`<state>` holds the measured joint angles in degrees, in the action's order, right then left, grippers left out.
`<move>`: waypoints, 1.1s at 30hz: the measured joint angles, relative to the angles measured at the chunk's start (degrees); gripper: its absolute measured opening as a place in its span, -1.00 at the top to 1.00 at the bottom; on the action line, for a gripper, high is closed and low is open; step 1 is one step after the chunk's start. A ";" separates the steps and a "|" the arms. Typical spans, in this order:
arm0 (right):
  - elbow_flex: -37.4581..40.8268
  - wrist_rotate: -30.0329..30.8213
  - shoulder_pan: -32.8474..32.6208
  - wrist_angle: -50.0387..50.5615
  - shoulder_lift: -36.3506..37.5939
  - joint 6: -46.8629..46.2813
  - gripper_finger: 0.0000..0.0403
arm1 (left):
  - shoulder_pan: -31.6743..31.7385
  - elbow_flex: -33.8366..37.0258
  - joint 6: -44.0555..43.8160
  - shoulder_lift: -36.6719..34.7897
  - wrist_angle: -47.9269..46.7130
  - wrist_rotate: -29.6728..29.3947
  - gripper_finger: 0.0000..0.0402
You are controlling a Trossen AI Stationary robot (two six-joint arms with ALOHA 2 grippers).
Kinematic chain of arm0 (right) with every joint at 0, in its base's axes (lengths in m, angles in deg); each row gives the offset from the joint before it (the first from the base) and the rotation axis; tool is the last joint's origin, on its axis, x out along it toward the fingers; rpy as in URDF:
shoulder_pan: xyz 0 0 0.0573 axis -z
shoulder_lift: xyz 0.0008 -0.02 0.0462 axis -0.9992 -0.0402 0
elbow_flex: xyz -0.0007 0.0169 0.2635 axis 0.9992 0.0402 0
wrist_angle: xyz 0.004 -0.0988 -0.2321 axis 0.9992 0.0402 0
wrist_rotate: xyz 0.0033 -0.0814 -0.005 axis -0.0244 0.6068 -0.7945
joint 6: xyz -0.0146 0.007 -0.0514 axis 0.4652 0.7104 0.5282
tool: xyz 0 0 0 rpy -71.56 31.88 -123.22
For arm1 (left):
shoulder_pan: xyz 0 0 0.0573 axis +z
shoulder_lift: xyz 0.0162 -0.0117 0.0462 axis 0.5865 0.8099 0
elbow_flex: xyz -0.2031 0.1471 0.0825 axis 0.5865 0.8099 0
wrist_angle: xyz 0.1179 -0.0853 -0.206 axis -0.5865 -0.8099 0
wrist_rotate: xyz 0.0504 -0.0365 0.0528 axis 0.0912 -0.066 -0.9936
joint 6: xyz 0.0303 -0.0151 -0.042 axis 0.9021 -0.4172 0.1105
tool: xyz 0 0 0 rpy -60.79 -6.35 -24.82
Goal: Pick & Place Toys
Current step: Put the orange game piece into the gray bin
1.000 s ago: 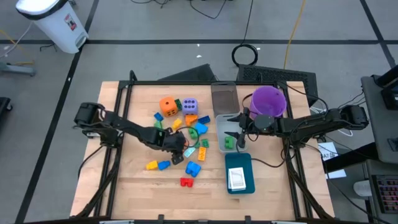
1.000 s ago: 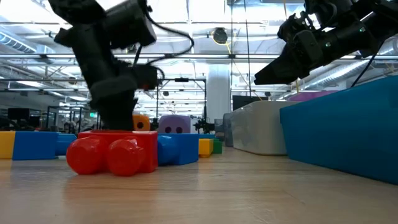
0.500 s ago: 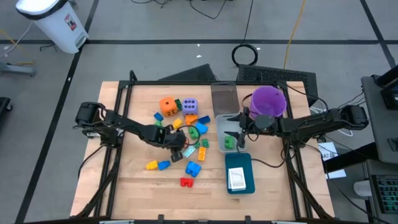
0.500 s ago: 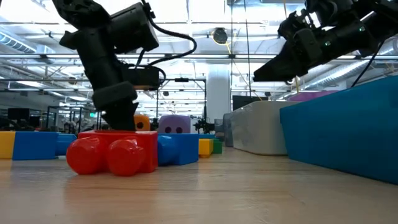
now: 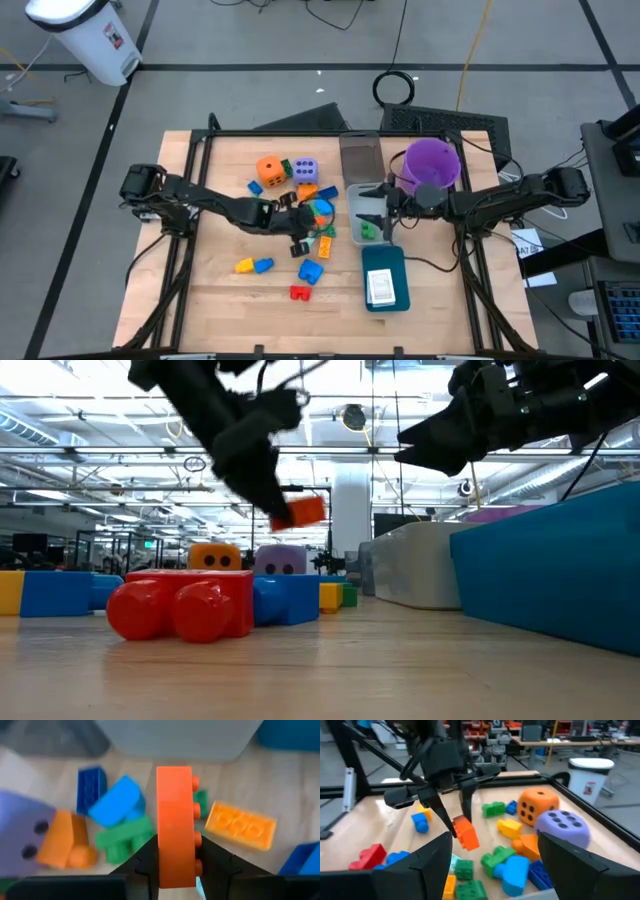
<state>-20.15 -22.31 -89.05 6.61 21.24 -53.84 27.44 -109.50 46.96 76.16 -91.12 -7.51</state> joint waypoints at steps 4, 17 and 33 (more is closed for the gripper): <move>-0.09 -0.07 -2.34 -3.32 -3.46 0.75 -0.33 | -1.81 -3.32 0.37 -0.02 1.77 -1.02 0.46; -10.47 -8.98 -3.44 -5.15 -20.11 1.33 -0.33 | -3.74 -3.93 2.43 -0.04 6.06 -0.95 0.44; -14.23 -8.94 -3.36 -6.46 -25.27 4.28 0.37 | -3.78 -3.93 1.93 -0.04 6.05 0.51 0.41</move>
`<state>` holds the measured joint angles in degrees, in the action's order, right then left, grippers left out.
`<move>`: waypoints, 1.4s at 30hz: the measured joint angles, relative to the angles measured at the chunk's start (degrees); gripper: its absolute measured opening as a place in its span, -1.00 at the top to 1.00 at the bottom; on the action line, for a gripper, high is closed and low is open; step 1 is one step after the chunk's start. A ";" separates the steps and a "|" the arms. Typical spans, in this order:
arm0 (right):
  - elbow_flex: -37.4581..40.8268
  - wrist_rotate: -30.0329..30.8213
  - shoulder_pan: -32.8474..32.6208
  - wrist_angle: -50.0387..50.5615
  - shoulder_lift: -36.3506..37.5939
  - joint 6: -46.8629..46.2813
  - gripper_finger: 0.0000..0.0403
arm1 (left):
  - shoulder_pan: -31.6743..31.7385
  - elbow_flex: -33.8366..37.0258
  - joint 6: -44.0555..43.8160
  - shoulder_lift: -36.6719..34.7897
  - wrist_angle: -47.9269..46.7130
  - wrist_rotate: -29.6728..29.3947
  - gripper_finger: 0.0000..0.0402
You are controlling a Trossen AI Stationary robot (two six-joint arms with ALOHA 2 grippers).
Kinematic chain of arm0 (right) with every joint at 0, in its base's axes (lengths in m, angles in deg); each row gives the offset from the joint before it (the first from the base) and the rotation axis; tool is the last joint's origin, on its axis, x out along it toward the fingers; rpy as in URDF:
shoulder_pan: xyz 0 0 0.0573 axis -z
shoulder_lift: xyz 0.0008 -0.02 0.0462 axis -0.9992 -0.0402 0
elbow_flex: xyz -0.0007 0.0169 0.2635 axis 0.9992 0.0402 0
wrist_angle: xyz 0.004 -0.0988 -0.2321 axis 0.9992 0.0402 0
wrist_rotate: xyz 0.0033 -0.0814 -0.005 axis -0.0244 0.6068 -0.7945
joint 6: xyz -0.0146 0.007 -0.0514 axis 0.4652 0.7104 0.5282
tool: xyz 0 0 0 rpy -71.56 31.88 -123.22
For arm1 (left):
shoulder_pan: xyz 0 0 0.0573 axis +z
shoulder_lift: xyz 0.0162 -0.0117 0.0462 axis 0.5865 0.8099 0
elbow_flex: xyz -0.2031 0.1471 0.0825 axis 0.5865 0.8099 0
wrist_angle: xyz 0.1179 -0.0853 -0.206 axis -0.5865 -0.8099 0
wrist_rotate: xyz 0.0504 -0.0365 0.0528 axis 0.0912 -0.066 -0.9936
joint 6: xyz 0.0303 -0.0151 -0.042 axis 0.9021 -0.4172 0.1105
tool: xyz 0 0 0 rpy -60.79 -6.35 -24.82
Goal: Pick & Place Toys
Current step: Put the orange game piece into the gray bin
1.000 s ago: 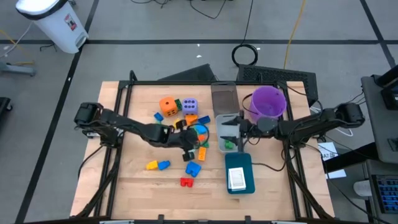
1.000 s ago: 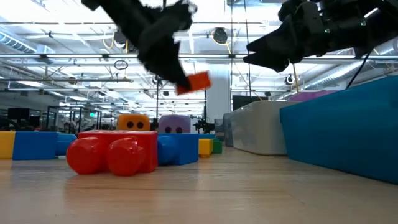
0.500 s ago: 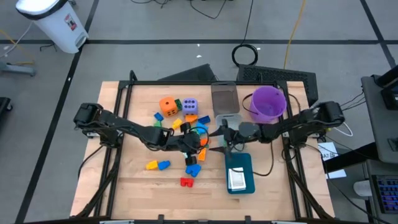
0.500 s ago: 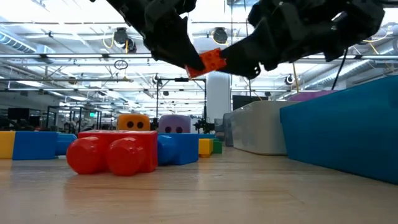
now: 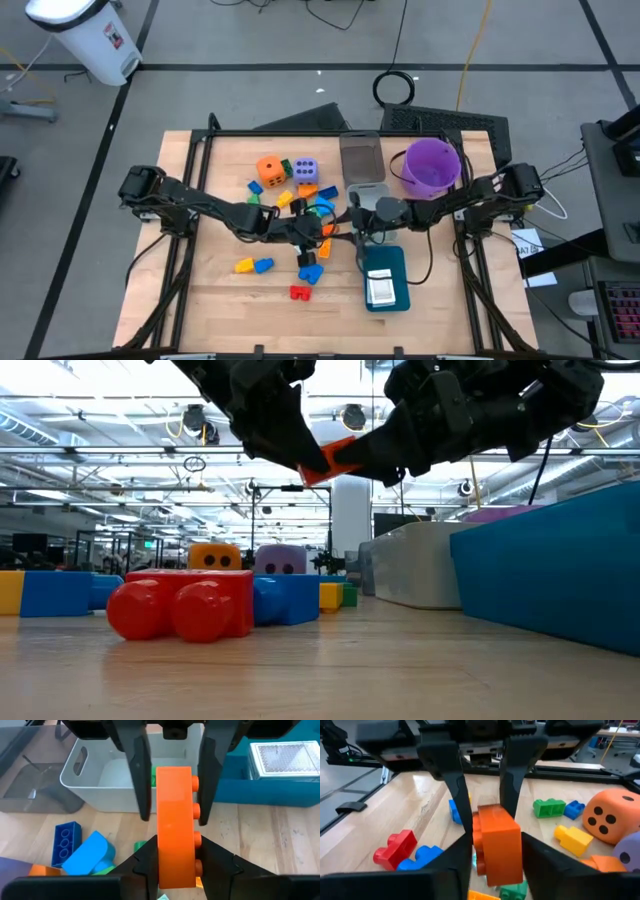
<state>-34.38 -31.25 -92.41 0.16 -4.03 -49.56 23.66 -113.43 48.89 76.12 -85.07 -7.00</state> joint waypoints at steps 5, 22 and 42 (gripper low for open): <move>0.00 -0.84 0.50 0.96 0.28 2.29 0.70 | -0.07 0.00 -0.39 0.02 0.32 1.04 0.46; 0.18 4.71 0.64 23.77 15.70 2.24 0.70 | -2.05 2.33 1.86 -13.11 -3.20 1.10 0.09; 4.08 18.14 3.08 50.12 24.27 -5.20 0.58 | 5.75 22.44 -2.44 -24.35 13.18 1.24 0.08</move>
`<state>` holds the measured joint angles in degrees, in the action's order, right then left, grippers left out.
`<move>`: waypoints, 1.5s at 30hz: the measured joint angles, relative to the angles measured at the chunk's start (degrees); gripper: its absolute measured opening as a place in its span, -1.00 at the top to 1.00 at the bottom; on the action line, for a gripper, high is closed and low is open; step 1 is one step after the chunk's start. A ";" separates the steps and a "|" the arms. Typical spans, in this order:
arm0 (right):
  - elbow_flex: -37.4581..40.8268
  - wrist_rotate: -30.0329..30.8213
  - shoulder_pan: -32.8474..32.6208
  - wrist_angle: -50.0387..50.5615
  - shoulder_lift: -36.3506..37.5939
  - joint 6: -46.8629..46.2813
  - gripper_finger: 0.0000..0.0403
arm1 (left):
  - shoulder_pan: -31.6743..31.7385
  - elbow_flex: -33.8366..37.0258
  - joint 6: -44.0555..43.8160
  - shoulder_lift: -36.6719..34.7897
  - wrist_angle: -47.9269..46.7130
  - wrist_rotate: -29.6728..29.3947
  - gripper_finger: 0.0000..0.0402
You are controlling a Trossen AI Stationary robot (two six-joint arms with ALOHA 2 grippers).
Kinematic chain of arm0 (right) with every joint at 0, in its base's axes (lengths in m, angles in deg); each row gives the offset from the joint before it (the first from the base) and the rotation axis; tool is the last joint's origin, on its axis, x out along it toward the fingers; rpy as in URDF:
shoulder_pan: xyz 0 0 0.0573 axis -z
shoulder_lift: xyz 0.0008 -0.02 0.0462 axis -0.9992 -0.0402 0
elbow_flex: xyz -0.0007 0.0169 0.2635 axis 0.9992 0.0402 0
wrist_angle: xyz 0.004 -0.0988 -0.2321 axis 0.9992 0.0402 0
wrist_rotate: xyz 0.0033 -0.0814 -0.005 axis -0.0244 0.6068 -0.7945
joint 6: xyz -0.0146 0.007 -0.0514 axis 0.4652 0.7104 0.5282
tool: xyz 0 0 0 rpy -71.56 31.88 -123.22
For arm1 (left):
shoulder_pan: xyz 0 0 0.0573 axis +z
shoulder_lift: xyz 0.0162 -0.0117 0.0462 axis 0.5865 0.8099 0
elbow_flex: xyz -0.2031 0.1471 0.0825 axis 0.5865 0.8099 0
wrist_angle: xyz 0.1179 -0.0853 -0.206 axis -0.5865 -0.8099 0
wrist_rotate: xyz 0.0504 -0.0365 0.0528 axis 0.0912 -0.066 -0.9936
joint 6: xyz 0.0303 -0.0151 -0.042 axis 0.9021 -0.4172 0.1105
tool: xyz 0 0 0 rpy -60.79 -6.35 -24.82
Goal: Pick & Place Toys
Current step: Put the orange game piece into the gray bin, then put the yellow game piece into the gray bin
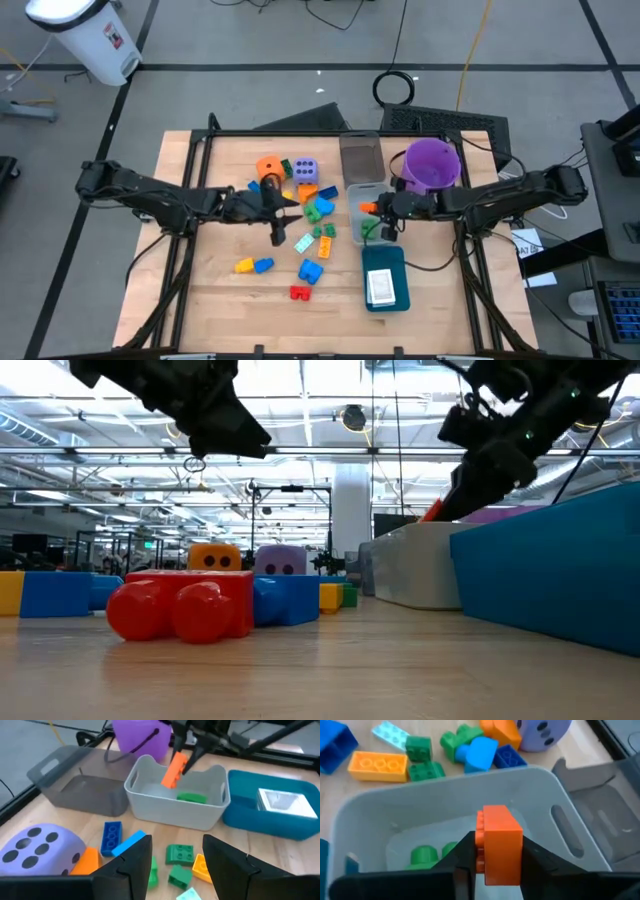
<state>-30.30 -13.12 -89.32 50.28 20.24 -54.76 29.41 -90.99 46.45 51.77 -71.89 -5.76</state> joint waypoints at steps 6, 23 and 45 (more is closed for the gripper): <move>2.77 0.14 1.26 -7.06 0.03 -0.01 0.34 | 0.59 0.09 -1.21 -0.06 0.92 0.01 0.08; 2.78 -0.16 -1.02 -23.94 0.06 0.16 -0.29 | 0.53 0.09 -4.60 -0.04 1.95 0.34 0.08; 2.78 -0.24 -1.49 -22.96 0.04 0.02 -0.35 | -21.16 -0.02 -36.33 -4.36 -49.69 11.76 0.08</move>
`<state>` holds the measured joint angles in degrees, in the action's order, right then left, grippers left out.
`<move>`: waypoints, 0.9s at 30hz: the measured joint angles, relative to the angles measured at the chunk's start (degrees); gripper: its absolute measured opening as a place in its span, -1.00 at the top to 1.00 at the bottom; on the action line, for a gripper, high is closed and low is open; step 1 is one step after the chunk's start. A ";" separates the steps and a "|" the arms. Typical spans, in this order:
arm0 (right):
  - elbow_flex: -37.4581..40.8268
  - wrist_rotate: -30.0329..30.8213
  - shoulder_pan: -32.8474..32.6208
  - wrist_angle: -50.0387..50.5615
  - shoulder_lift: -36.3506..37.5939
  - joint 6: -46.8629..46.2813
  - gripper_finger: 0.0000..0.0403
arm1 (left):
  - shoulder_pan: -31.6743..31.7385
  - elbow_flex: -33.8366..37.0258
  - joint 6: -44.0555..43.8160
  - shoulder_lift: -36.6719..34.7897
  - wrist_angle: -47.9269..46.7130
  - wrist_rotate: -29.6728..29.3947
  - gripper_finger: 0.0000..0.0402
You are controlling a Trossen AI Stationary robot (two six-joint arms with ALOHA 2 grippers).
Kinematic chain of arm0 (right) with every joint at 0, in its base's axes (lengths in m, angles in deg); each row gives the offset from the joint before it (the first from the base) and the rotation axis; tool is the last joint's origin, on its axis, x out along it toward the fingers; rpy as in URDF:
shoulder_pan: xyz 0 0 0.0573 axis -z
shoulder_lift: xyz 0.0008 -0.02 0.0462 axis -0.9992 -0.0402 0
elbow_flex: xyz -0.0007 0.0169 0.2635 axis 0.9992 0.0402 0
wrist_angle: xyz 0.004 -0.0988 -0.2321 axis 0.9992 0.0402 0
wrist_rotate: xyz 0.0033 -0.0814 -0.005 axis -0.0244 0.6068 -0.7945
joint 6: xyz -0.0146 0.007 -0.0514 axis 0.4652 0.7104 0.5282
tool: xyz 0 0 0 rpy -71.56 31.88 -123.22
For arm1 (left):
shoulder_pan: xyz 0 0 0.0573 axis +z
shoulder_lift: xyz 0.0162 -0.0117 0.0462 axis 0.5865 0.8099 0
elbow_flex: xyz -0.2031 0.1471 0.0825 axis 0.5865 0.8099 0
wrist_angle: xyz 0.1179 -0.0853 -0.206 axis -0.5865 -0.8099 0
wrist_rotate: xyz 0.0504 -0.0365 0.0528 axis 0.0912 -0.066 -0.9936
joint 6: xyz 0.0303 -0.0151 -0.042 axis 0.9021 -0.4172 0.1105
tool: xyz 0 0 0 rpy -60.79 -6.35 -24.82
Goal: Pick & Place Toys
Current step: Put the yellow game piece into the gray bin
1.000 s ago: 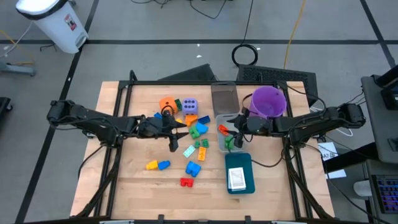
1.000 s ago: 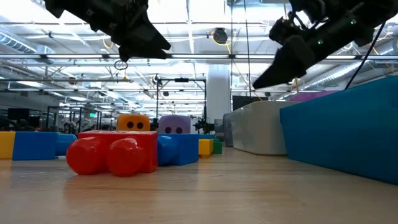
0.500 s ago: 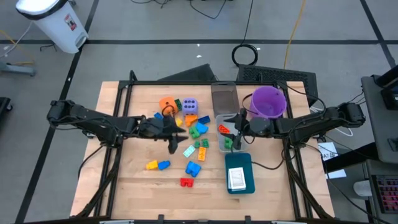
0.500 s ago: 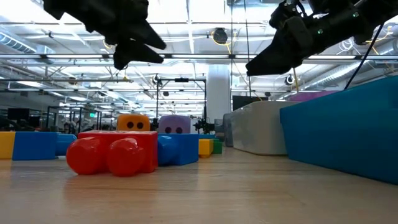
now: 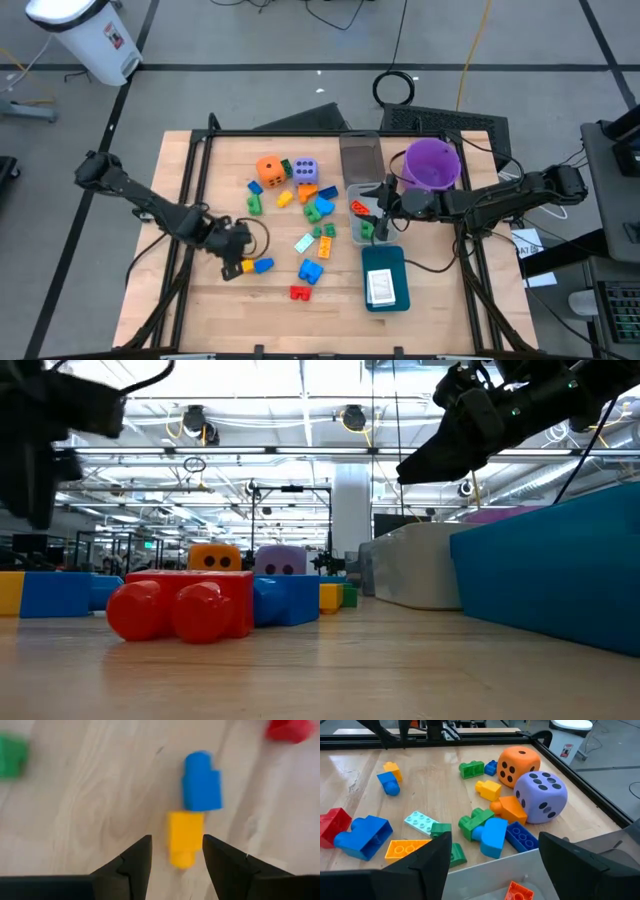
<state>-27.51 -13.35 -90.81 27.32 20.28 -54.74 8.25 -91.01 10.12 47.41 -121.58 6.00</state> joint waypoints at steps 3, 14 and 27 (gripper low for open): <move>0.00 -0.02 0.00 -0.06 0.00 0.00 -0.35 | -3.02 0.00 -2.95 1.72 0.20 -1.72 0.08; 0.00 -0.03 0.00 -0.06 0.00 -0.02 -0.32 | -8.78 0.00 -4.84 11.48 3.19 -5.57 0.08; -0.07 -0.07 0.00 -0.01 0.02 0.00 -0.31 | -8.26 -0.18 -2.94 16.75 11.39 -5.85 0.08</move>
<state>-27.58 -13.42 -90.81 27.31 20.30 -54.74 -0.01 -91.19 7.18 64.16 -110.19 0.15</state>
